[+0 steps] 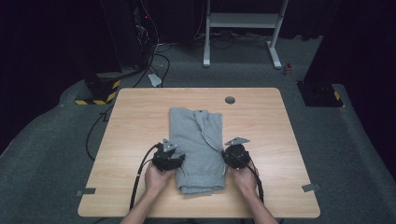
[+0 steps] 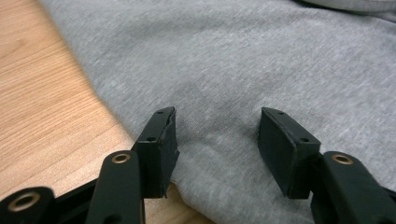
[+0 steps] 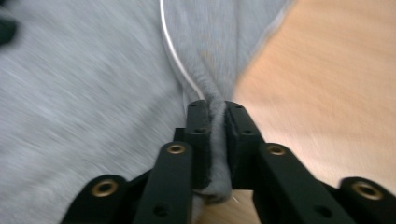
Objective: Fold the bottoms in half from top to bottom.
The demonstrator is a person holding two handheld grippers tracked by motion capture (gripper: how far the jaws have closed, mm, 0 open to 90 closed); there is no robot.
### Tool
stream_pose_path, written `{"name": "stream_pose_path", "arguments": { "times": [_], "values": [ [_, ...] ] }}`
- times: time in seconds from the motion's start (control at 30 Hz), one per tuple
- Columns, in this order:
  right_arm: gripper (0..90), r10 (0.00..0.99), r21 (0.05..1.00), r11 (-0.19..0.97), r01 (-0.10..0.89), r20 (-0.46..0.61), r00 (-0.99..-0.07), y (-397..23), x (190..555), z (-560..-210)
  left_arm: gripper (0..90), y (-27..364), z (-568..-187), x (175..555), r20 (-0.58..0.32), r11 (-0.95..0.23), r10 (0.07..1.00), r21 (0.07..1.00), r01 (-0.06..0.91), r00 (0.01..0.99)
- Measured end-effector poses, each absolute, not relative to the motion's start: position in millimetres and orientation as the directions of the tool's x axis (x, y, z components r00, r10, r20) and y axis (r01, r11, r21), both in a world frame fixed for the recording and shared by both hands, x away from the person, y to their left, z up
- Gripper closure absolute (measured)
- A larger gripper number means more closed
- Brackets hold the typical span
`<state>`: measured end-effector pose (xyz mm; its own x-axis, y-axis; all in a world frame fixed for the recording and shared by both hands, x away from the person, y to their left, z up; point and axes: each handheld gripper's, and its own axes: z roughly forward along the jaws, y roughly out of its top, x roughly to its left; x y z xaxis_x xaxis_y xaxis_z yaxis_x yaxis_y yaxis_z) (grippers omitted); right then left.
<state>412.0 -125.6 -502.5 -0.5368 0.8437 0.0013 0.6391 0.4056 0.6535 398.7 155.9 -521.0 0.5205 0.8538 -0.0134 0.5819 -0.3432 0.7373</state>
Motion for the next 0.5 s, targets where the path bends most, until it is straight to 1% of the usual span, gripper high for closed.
{"name": "stream_pose_path", "arguments": {
  "times": [0.03, 0.1, 0.13, 0.17, 0.2, 0.27, 0.37, 0.43, 0.5],
  "values": [
    [74.3, 0.851, 0.646, 0.403, 0.648, -0.003, -0.525, -129, 412, -505, 46.5, 157, -520, 400, -0.026, -0.337, 0.854, 0.733, 0.591, 0.52],
    [67.5, 0.859, 0.665, 0.375, 0.646, 0.013, -0.512, -133, 410, -500, 44.7, 160, -519, 404, -0.055, -0.315, 0.862, 0.723, 0.615, 0.505],
    [65.6, 0.86, 0.683, 0.352, 0.64, 0.034, -0.51, -135, 408, -497, 44.2, 162, -517, 406, -0.077, -0.303, 0.859, 0.719, 0.626, 0.505],
    [64.6, 0.853, 0.711, 0.326, 0.623, 0.063, -0.518, -136, 406, -491, 43.9, 163, -515, 407, -0.081, -0.301, 0.858, 0.719, 0.626, 0.506],
    [64.6, 0.847, 0.735, 0.321, 0.597, 0.059, -0.529, -134, 402, -484, 43.4, 163, -513, 407, -0.08, -0.293, 0.859, 0.735, 0.612, 0.506],
    [67.4, 0.822, 0.76, 0.367, 0.537, 0.004, -0.569, -126, 396, -475, 43.5, 162, -511, 408, -0.084, -0.291, 0.853, 0.744, 0.602, 0.516],
    [75.7, 0.767, 0.758, 0.441, 0.48, -0.04, -0.641, -108, 391, -477, 42.6, 153, -512, 411, -0.058, -0.333, 0.843, 0.725, 0.603, 0.534],
    [78.4, 0.75, 0.73, 0.475, 0.491, -0.044, -0.66, -99, 393, -486, 42.5, 150, -513, 416, -0.053, -0.339, 0.845, 0.717, 0.609, 0.533],
    [79.4, 0.758, 0.7, 0.482, 0.527, -0.031, -0.652, -96, 399, -497, 42.6, 150, -515, 419, -0.069, -0.322, 0.852, 0.712, 0.624, 0.519]
  ]
}}
